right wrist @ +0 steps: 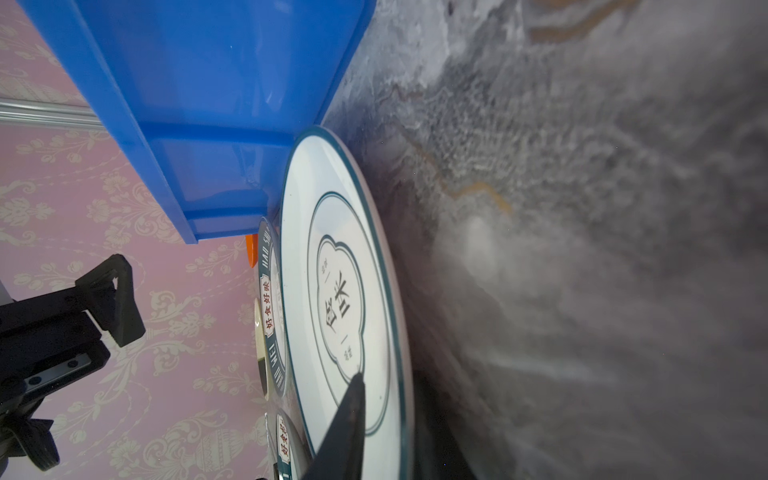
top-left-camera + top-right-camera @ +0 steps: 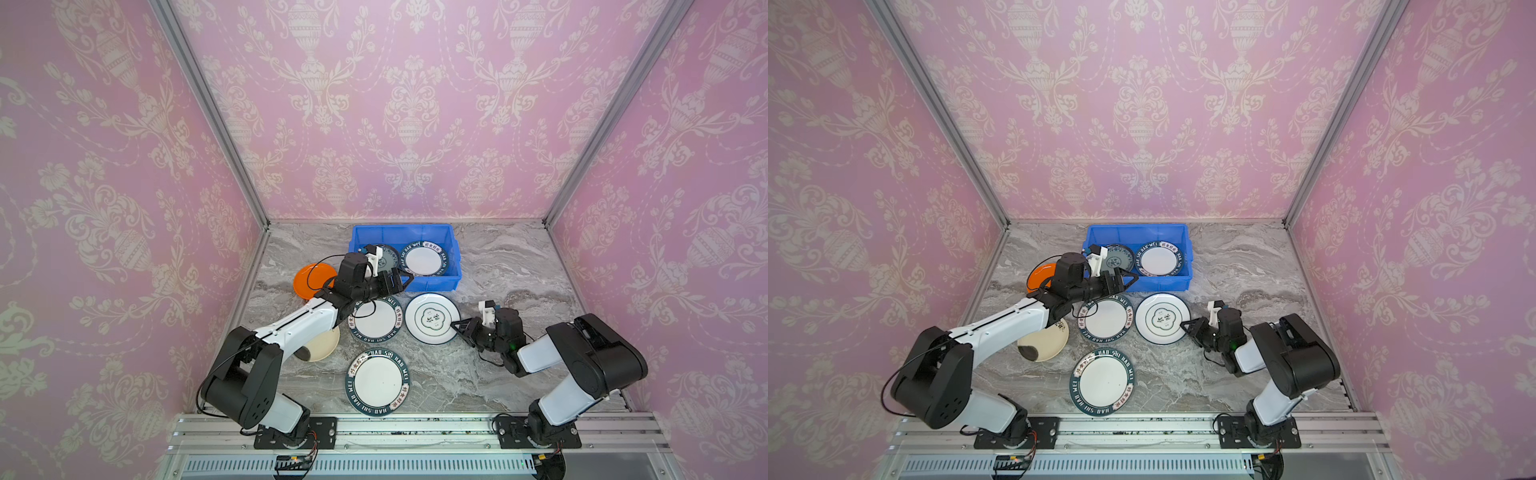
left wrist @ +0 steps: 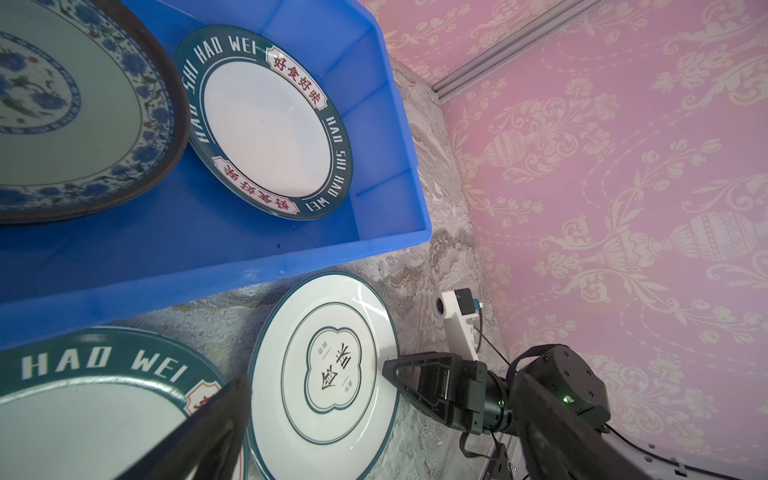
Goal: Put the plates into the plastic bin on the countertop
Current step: 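Grasp the cloud-emblem white plate rim with the right gripper and tilt it up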
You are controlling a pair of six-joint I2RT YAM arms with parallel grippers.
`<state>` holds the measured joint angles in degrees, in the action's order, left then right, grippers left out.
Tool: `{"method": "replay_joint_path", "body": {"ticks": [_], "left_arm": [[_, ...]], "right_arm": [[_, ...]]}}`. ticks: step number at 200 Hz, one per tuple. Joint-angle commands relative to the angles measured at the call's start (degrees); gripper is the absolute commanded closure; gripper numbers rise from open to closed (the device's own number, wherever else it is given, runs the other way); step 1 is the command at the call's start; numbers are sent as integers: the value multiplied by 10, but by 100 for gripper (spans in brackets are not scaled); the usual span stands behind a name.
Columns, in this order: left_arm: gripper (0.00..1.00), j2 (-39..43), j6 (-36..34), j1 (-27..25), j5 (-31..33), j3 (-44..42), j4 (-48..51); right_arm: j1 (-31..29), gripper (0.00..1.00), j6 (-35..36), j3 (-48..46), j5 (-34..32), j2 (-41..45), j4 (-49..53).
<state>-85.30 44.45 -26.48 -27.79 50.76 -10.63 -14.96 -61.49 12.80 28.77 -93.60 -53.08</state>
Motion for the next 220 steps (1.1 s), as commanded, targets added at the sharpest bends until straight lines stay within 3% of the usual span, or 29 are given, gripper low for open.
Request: {"method": "replay_joint_path", "body": {"ticks": [1, 26, 58, 137, 157, 190, 208, 220], "left_arm": [[1, -1, -7, 1, -5, 10, 6], [1, -3, -9, 1, -8, 13, 10], [1, -6, -15, 1, -9, 16, 16], [1, -17, -22, 1, -26, 35, 31], [1, -21, -26, 1, -37, 42, 39], [1, -31, -28, -4, -51, 47, 33], [1, -41, -23, -6, -61, 52, 23], [1, -47, -18, -9, -67, 55, 10]], "right_arm": [[1, 82, 13, 2, 7, 3, 42], [0, 84, 16, 0, 8, 15, 50], [0, 100, 29, 0, 0, 42, 83], [4, 100, 34, -3, -5, 155, 176], [4, 100, 39, 10, -6, 248, 257], [5, 100, 88, 75, -51, 428, 475], [7, 100, 113, 129, -60, 455, 559], [10, 100, 109, 146, -45, 450, 559]]}}
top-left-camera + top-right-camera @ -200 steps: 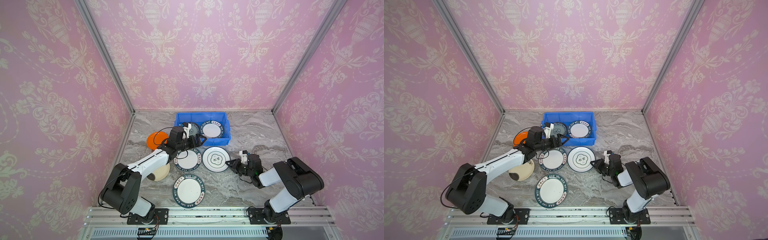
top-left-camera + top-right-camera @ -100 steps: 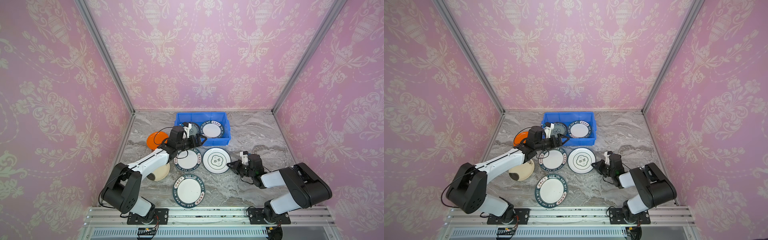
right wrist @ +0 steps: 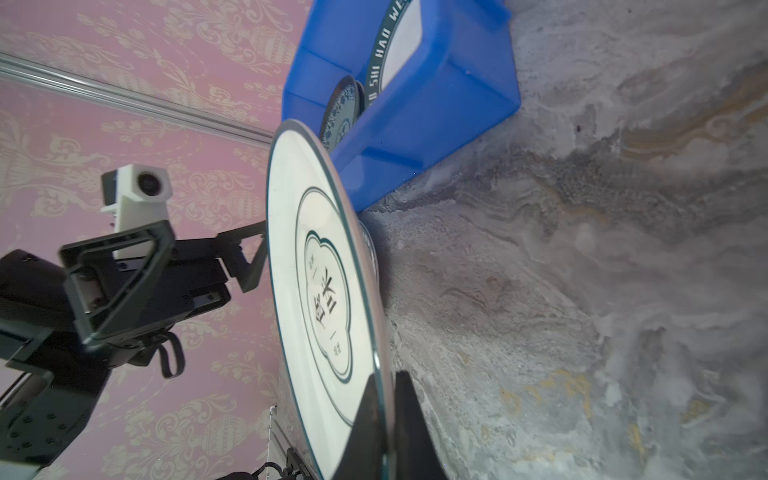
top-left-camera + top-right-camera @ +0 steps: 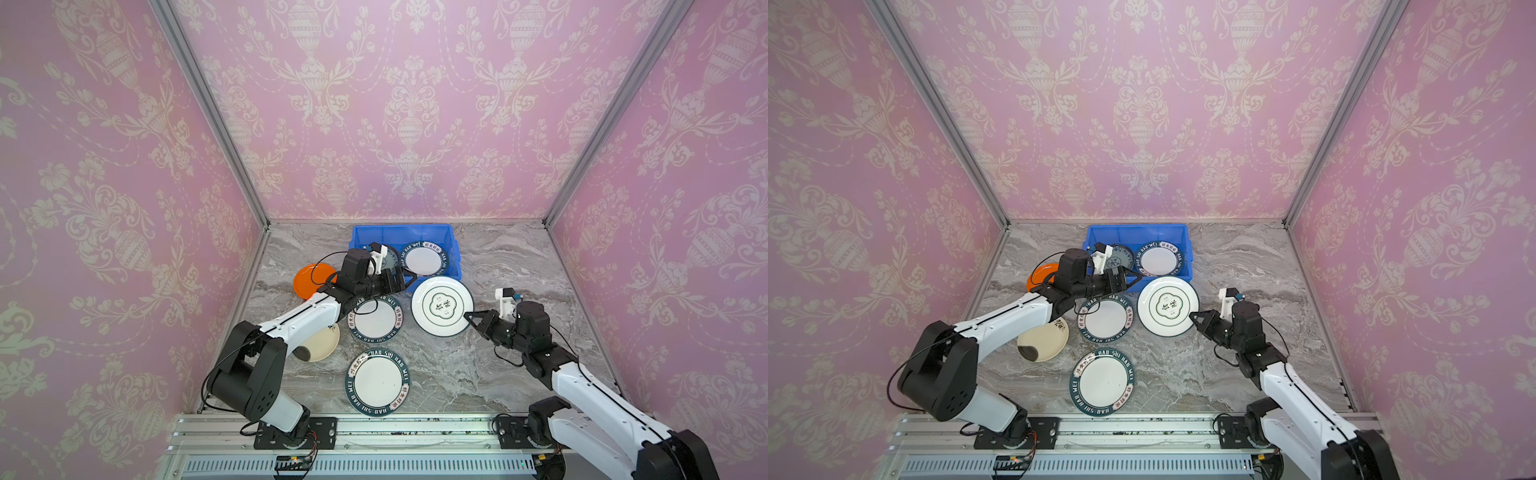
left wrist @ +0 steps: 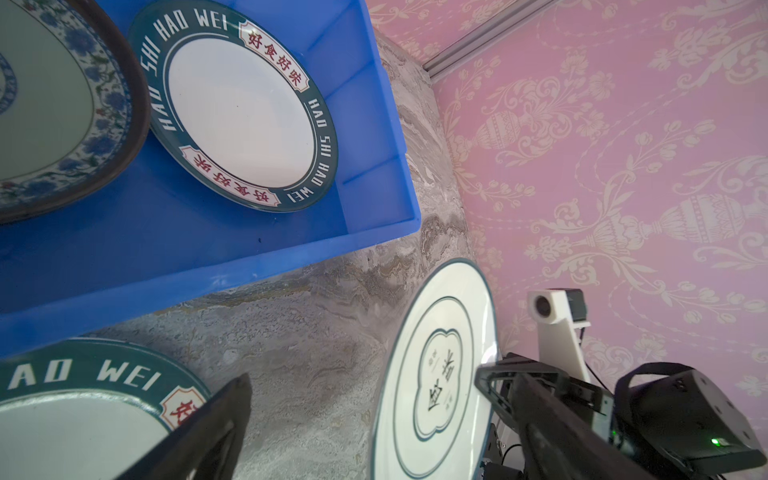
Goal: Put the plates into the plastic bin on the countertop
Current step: 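Grasp the cloud-emblem white plate rim with the right gripper and tilt it up, then close the left gripper on the upright plate held by the right gripper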
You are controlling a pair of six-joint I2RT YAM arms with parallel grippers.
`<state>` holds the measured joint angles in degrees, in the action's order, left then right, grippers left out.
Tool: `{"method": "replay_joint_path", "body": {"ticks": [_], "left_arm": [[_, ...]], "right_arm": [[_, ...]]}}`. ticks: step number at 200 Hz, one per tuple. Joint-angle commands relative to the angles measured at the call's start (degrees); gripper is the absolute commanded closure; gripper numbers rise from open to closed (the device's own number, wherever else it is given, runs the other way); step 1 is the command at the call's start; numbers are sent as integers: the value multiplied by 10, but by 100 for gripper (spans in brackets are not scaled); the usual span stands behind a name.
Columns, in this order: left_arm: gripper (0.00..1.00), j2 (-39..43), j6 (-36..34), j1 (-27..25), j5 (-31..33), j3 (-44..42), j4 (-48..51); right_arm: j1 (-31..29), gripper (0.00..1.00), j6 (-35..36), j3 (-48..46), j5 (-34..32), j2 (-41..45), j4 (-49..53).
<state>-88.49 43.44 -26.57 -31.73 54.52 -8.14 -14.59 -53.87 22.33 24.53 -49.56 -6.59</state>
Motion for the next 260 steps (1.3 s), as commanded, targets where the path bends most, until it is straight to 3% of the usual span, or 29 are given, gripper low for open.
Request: {"method": "replay_joint_path", "body": {"ticks": [1, 59, 111, 173, 199, 224, 260], "left_arm": [[1, -15, -8, -9, -29, 18, -15], [13, -11, 13, -15, -55, 22, -55], [43, -29, 43, -14, -73, 12, -89], [83, -36, 43, -14, -54, 14, -70], [85, -43, 45, -14, -58, 15, -72], [100, -46, 44, -15, -61, 21, -70], [100, -57, 39, -15, -53, 31, -59]], "right_arm": [[6, 100, 32, 51, -1, 8, 92], [9, 100, -24, 75, 40, -30, 3], [11, 100, -52, 85, 60, -53, -54], [11, 100, -40, 102, 51, -63, -33], [11, 100, -34, 103, 45, -67, -24], [12, 100, -28, 104, 42, -78, -26], [15, 100, -9, 115, 37, -95, -14]]}}
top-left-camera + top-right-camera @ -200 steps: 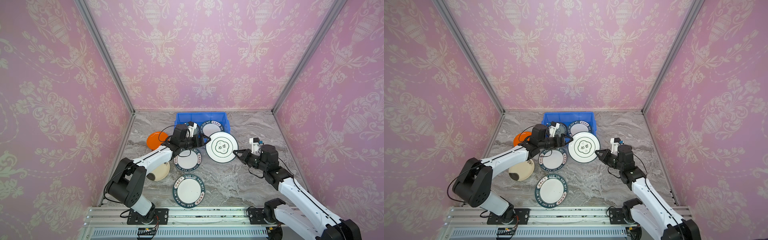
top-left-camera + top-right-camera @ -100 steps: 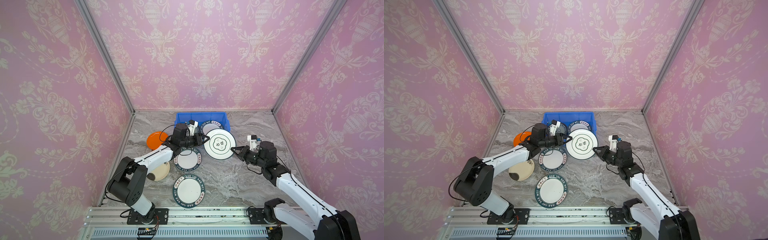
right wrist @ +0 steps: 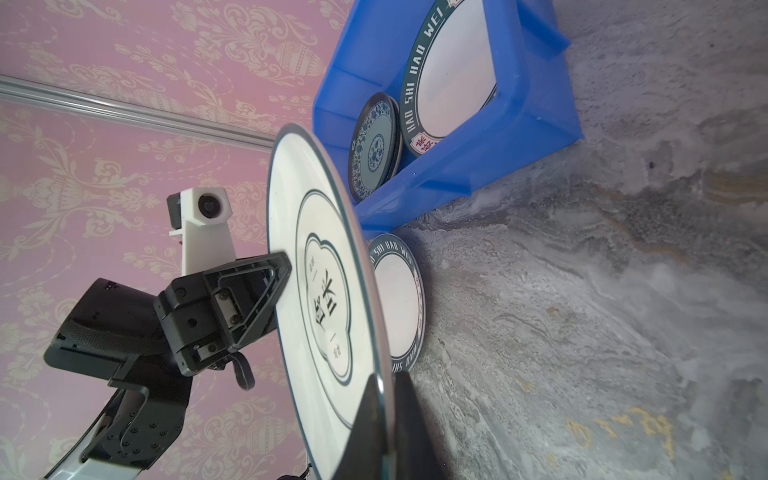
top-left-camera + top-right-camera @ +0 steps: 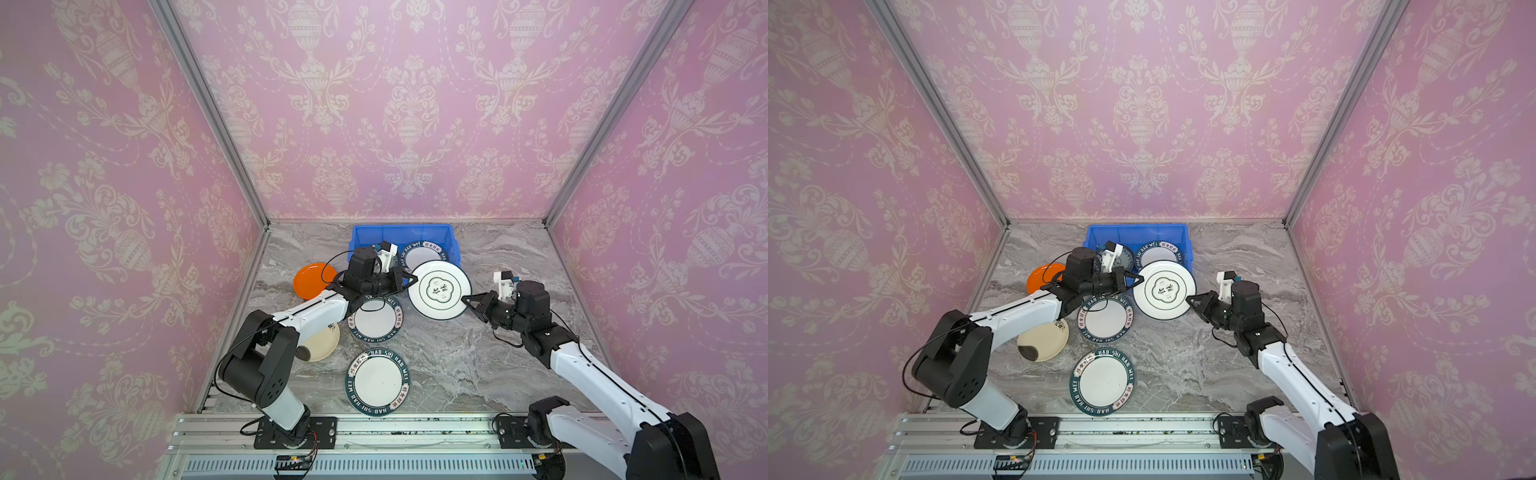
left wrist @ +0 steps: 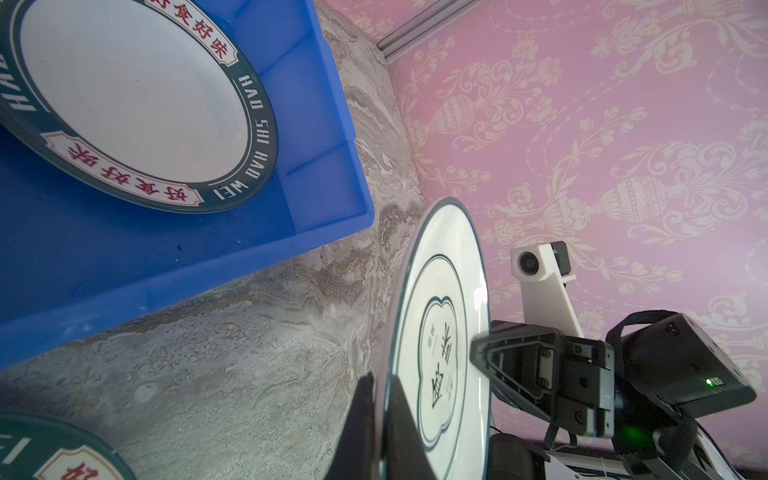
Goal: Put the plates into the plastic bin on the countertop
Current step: 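Close the left gripper on the upright plate held by the right gripper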
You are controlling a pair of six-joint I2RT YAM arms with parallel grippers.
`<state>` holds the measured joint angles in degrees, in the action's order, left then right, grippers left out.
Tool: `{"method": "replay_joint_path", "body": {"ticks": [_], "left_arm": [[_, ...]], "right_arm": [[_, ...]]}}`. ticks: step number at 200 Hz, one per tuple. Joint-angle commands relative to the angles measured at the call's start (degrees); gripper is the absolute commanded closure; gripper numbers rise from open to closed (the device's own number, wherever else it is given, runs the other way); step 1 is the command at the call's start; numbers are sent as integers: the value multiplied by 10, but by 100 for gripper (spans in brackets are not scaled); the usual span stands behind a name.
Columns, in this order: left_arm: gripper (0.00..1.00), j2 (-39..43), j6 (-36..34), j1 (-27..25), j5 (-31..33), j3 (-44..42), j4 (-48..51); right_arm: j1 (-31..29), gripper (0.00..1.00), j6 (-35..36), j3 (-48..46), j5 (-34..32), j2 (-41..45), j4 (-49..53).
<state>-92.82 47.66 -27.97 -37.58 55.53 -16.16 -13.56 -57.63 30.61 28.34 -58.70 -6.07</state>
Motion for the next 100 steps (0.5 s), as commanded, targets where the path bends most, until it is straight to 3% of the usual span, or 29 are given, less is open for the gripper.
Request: {"method": "replay_joint_path", "body": {"ticks": [1, 67, 100], "left_arm": [[100, -14, -4, -1, 6, 21, 22], [100, -55, -7, 2, 43, 82, 61], [100, -82, 11, 13, 46, 109, 39]], "right_arm": [[5, 100, 30, 33, -2, -4, -18], [18, 100, 70, 89, -8, -69, 33], [22, 66, 106, 142, -32, -116, 92]]}}
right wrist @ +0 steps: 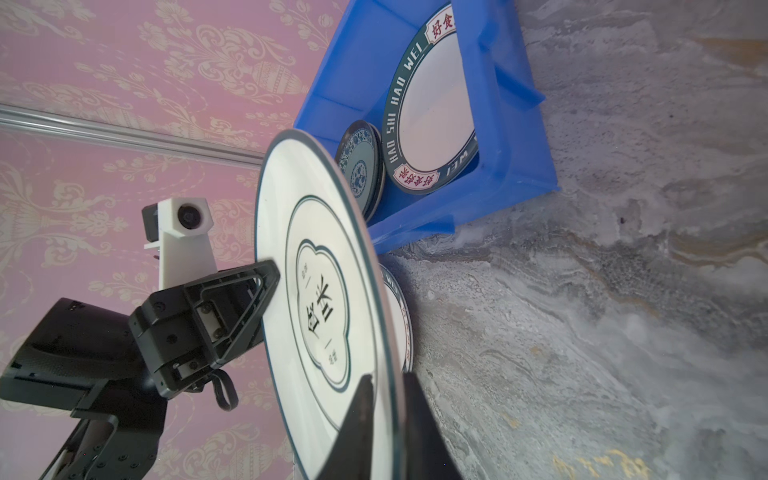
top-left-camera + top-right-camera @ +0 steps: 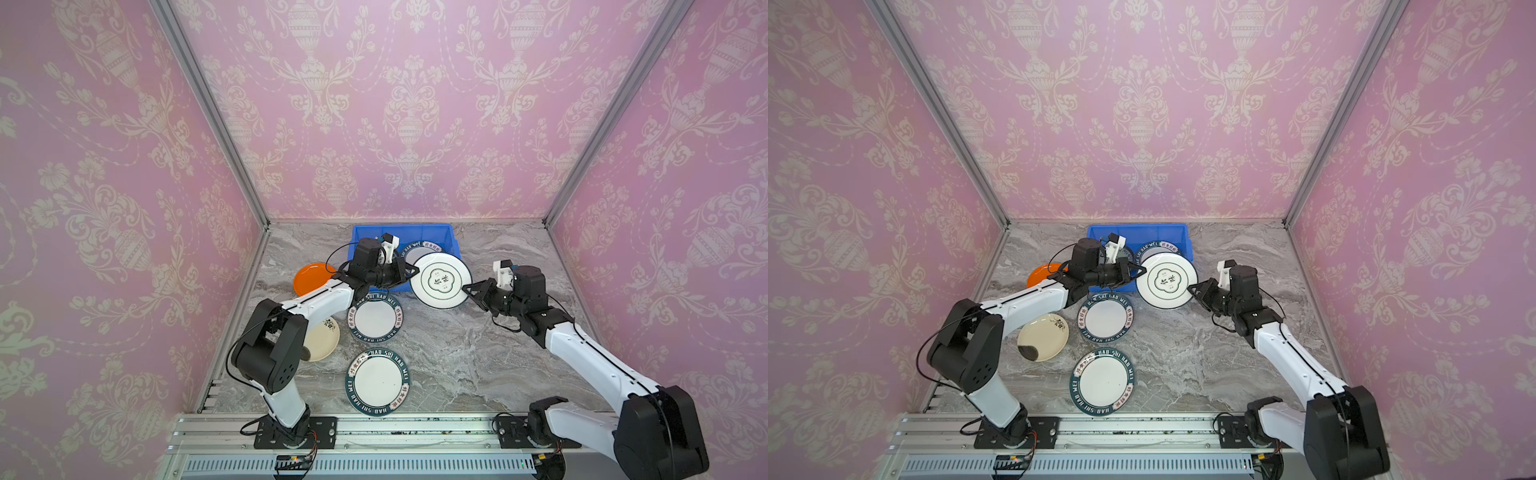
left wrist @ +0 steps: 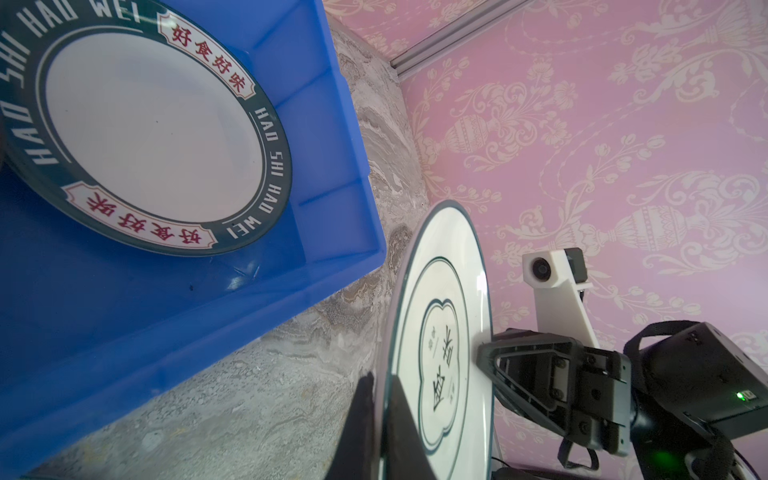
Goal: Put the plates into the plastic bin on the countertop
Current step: 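Close the left gripper on the upright plate held by the right gripper, then carry the plate into the bin with the left gripper while the right gripper withdraws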
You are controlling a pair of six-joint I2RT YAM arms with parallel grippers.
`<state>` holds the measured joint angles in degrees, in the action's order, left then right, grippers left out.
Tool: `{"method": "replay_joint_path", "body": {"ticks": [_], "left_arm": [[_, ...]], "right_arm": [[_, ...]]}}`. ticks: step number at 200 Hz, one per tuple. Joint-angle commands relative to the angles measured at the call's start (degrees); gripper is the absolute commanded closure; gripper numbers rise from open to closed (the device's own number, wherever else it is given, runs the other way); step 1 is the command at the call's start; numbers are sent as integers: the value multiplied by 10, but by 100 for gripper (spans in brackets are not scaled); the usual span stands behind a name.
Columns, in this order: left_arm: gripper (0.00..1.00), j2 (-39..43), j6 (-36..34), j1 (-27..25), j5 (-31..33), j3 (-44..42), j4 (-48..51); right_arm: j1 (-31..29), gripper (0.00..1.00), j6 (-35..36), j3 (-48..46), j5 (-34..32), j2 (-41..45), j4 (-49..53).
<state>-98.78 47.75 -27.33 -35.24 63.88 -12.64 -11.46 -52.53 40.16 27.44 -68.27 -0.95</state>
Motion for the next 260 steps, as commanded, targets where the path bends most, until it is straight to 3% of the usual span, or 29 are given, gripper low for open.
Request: {"method": "replay_joint_path", "body": {"ticks": [1, 14, 34, 84, 145, 260], "left_arm": [[100, -23, 11, 7, 22, 26, 3], [100, -37, 19, 13, 19, 40, -2], [100, -48, 6, 19, 28, 68, 22], [100, -73, -21, 60, 50, 144, 95], [100, -157, -47, 67, 72, 258, 154], [100, -235, -42, 66, 132, 293, 164]], "right_arm": [[1, 65, 57, 48, -25, -22, 44], [7, 56, 62, 59, -39, -31, 56], [30, 53, 51, 59, -45, -34, 49], [108, 56, 51, 43, -32, 18, 56], [125, 57, 49, 35, -9, 14, 45], [142, 59, 25, -16, -4, 44, 12]]}}
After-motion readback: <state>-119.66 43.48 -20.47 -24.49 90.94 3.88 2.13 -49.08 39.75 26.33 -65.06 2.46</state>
